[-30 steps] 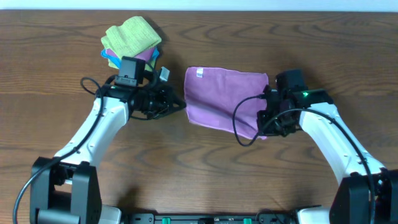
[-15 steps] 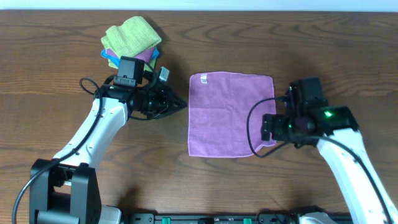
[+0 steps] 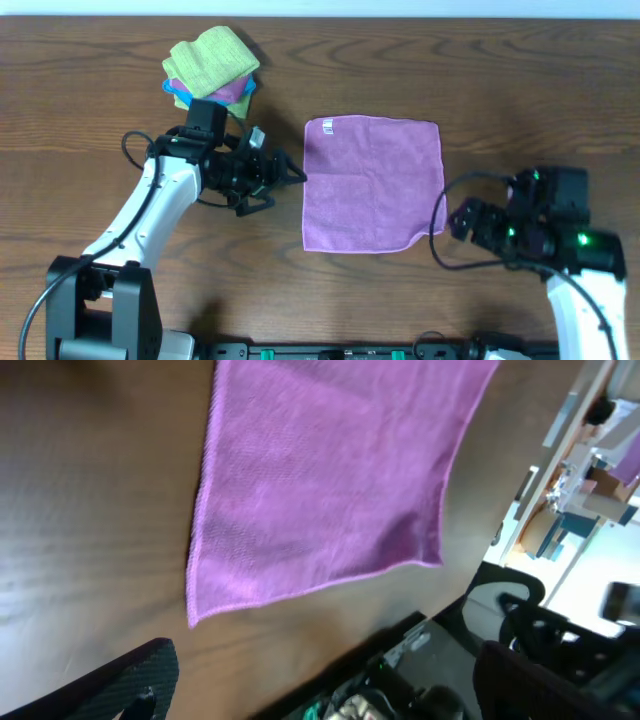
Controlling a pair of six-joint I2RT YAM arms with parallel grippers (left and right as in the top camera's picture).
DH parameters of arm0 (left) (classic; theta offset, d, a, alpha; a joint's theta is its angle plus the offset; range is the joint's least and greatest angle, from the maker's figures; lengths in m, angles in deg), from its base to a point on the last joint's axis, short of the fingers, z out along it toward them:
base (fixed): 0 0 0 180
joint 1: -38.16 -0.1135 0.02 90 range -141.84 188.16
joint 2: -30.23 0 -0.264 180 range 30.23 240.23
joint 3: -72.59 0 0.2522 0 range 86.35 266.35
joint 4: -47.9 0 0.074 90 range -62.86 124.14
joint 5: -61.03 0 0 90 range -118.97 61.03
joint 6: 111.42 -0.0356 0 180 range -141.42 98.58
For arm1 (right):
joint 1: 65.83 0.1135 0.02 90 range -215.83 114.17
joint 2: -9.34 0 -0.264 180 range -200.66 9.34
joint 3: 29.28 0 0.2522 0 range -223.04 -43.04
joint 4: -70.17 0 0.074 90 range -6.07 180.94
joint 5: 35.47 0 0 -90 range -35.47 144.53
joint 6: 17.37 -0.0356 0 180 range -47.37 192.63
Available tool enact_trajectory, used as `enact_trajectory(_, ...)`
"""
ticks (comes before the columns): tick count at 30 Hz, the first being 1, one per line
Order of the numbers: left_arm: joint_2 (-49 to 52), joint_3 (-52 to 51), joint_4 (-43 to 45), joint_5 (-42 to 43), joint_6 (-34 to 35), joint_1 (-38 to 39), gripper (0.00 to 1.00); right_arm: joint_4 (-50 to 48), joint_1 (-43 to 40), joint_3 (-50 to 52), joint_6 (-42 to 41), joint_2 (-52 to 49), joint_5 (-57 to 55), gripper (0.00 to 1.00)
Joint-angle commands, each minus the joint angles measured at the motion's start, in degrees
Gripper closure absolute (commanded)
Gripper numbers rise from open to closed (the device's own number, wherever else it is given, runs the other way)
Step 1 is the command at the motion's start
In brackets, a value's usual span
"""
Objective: Fold the cloth
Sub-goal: 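Spread the cloth flat, release it, and pull both grippers back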
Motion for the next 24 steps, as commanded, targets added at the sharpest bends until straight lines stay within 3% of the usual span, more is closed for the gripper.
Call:
enact_trajectory(1, -2.6, 0.1, -3.3, -2.0, -0.8, -0.3, 0.05, -0.9, -3.3, 5.3, 3.7, 2.3, 9.9, 0.01)
enact_trajectory(9, -14.1, -0.2, -13.6, -10.8, -0.8, -0.3, 0.05, -3.4, -4.2, 10.2, 6.0, 3.1, 13.3, 0.01)
enact_trajectory(13, -18.6, -3.7, -14.1, -11.6, 1.8, -0.2, 0.05, -6.4, -4.2, 10.2, 6.2, 3.0, 14.5, 0.01)
enact_trajectory(17, -21.7, -11.2, -8.5, -8.8, 5.7, -0.2, 0.04, -7.5, -4.2, 10.4, 6.7, 3.0, 15.9, 0.01)
enact_trajectory(24, -23.5, -24.5, 12.2, -5.3, 14.1, -0.2, 0.04, -9.9, -6.4, 14.2, 8.2, 3.0, 22.4, 0.01)
